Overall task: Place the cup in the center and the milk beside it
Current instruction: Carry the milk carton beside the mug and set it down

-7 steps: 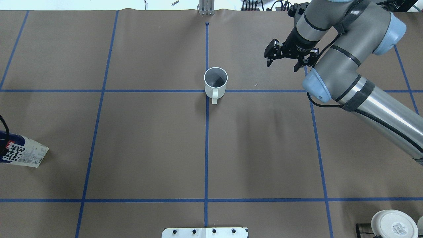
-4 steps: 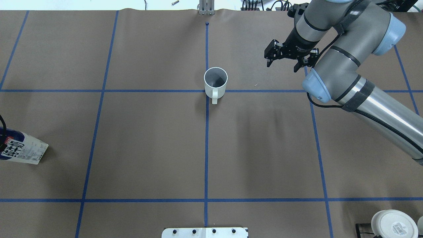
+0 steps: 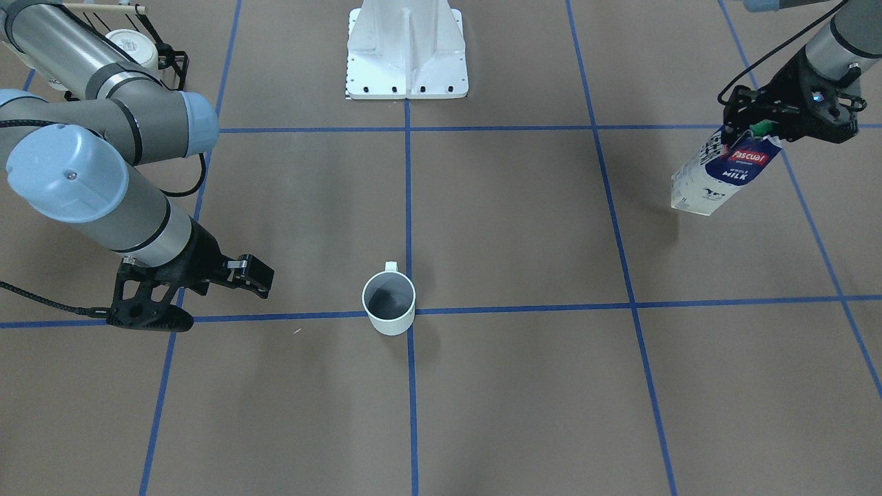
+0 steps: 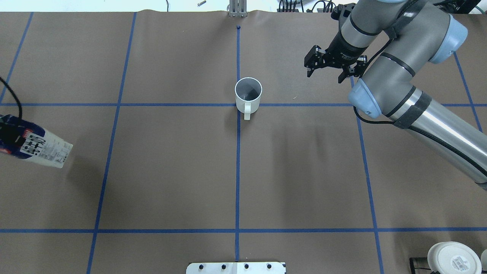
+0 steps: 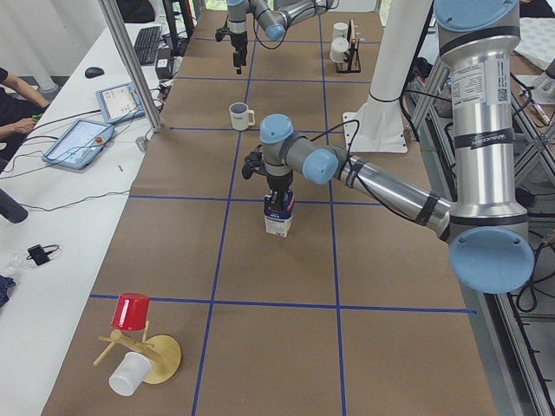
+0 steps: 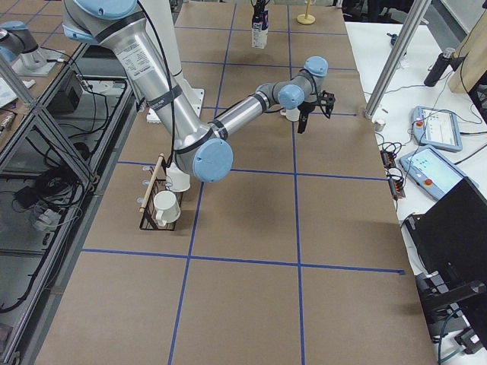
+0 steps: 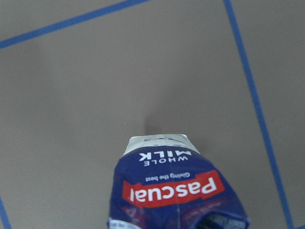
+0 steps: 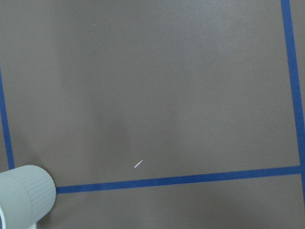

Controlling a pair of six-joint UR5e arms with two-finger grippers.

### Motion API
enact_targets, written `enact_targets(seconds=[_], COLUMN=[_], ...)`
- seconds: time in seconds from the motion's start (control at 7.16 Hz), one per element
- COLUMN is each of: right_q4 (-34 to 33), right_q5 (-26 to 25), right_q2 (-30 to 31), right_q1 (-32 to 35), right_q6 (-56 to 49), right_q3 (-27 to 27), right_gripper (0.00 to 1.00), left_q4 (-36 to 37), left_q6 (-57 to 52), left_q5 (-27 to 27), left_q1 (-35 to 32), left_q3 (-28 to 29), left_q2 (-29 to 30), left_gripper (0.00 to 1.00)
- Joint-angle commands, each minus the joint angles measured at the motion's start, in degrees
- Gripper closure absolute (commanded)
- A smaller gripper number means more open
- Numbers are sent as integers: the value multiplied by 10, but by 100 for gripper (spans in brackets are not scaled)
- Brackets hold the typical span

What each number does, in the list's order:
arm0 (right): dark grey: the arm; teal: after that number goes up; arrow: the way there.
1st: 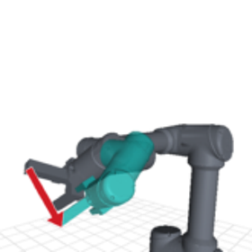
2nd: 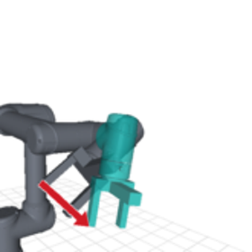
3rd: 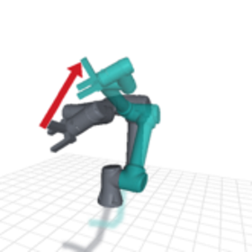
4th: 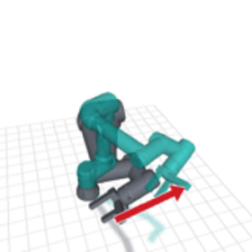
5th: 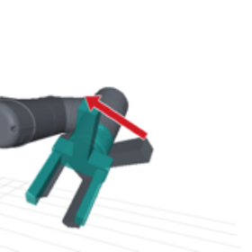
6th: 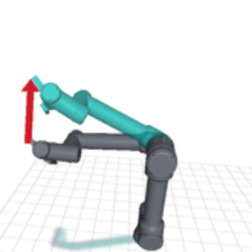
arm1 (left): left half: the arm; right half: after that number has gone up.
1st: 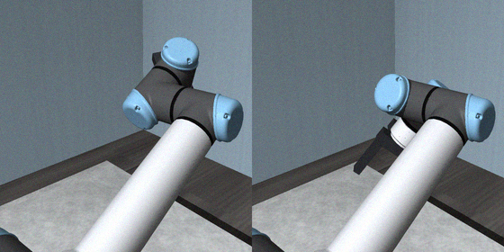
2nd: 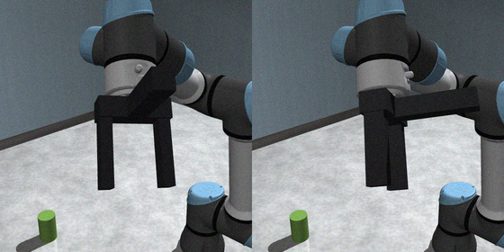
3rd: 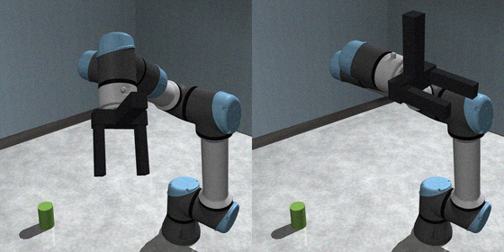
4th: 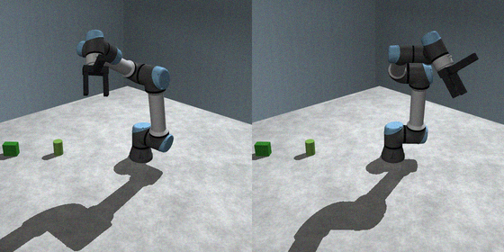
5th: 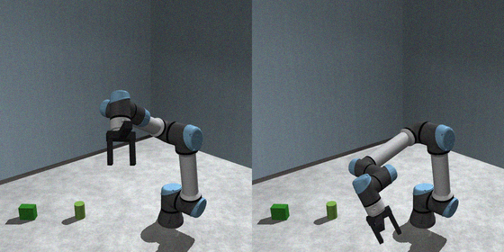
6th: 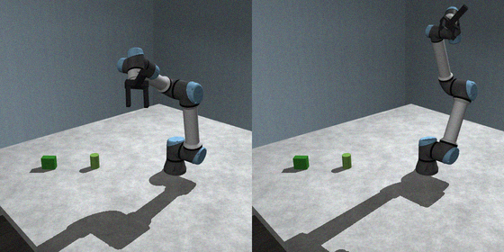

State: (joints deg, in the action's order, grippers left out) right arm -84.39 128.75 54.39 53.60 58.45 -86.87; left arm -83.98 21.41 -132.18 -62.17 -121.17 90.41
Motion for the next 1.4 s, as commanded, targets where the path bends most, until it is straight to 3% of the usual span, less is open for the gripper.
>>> enact_targets(seconds=[0.0, 0.28, 0.84, 1.26], right_q4=[1, 1, 1, 2], right_q5=[-1, -2, 0, 0], right_q2=[3, 5, 23, 24], right_q1=[0, -1, -1, -1], right_q6=[0, 0, -1, -1], right_q3=[-4, -6, -23, -23], right_gripper=[0, 0, 0, 0], left_q4=[223, 219, 61, 5], left_q6=[15, 137, 353, 373], left_q5=[2, 1, 31, 45], left_q1=[0, 38, 124, 145], left_q3=[42, 135, 392, 451], left_q2=[226, 350, 554, 577], left_gripper=[100, 100, 100, 100])
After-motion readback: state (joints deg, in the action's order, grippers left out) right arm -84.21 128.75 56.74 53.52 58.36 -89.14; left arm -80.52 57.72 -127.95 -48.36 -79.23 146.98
